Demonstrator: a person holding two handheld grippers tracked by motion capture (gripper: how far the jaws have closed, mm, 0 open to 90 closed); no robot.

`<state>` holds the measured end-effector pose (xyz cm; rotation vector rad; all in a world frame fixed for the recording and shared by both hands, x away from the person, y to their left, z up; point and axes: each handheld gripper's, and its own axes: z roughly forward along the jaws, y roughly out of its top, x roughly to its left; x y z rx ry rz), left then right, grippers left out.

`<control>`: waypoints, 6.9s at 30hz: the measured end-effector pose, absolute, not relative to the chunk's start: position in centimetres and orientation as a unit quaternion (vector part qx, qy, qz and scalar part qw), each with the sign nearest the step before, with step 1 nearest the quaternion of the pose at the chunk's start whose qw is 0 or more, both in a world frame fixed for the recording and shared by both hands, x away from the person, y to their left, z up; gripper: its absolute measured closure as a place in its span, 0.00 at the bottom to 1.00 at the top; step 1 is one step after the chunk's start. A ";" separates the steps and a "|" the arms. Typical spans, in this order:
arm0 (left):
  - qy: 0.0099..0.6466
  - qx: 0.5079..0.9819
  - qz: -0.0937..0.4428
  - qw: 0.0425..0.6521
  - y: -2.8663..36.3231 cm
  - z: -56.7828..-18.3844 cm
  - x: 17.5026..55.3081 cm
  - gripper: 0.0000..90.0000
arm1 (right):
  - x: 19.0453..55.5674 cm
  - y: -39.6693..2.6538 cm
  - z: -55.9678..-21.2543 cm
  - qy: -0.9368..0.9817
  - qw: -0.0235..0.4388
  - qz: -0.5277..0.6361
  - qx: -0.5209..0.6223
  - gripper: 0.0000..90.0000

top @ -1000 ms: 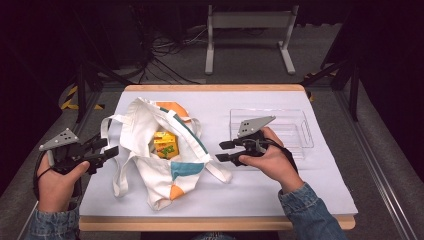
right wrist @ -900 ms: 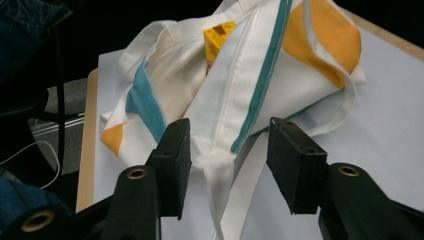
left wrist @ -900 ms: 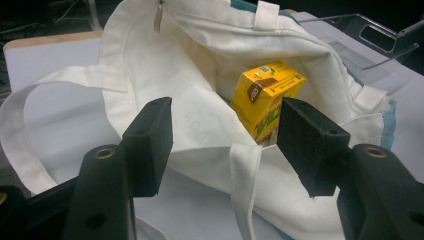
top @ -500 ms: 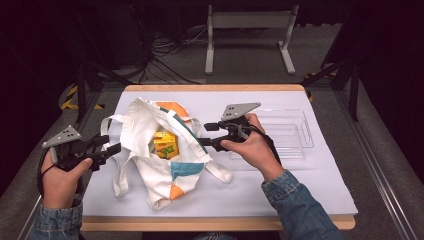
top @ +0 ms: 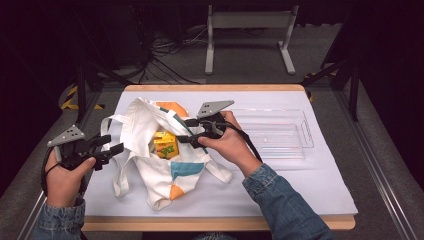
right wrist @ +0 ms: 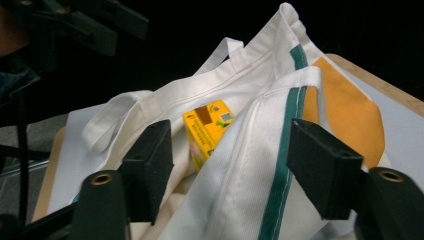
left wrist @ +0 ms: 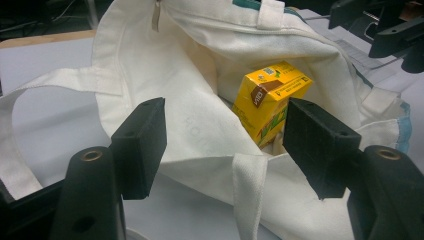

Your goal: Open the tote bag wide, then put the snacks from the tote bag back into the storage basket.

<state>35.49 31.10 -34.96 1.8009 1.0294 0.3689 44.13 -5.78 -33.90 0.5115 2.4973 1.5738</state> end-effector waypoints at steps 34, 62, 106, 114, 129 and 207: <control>0.420 0.750 0.149 0.489 30.6 -35.4 35.8 0.37 | 45.8 -6.2 -35.7 0.839 0.165 0.460 0.237 0.76; 0.414 0.757 0.145 0.485 30.2 -35.6 36.1 0.37 | 46.1 -4.6 -42.5 0.858 0.152 0.364 0.329 0.82; 0.408 0.754 0.136 0.497 29.9 -35.2 37.5 0.34 | 43.8 -9.5 -34.5 0.813 0.112 0.496 0.283 0.42; 0.407 0.755 0.136 0.496 29.9 -35.1 37.5 0.34 | 43.4 -8.9 -33.4 0.820 0.089 0.522 0.217 0.37; 0.405 0.755 0.140 0.496 29.9 -35.1 37.4 0.33 | 44.4 -6.6 -33.6 0.823 0.062 0.543 0.152 0.31; 0.404 0.757 0.138 0.495 29.8 -35.3 37.6 0.31 | 46.0 0.0 -41.6 0.849 0.077 0.510 0.116 0.56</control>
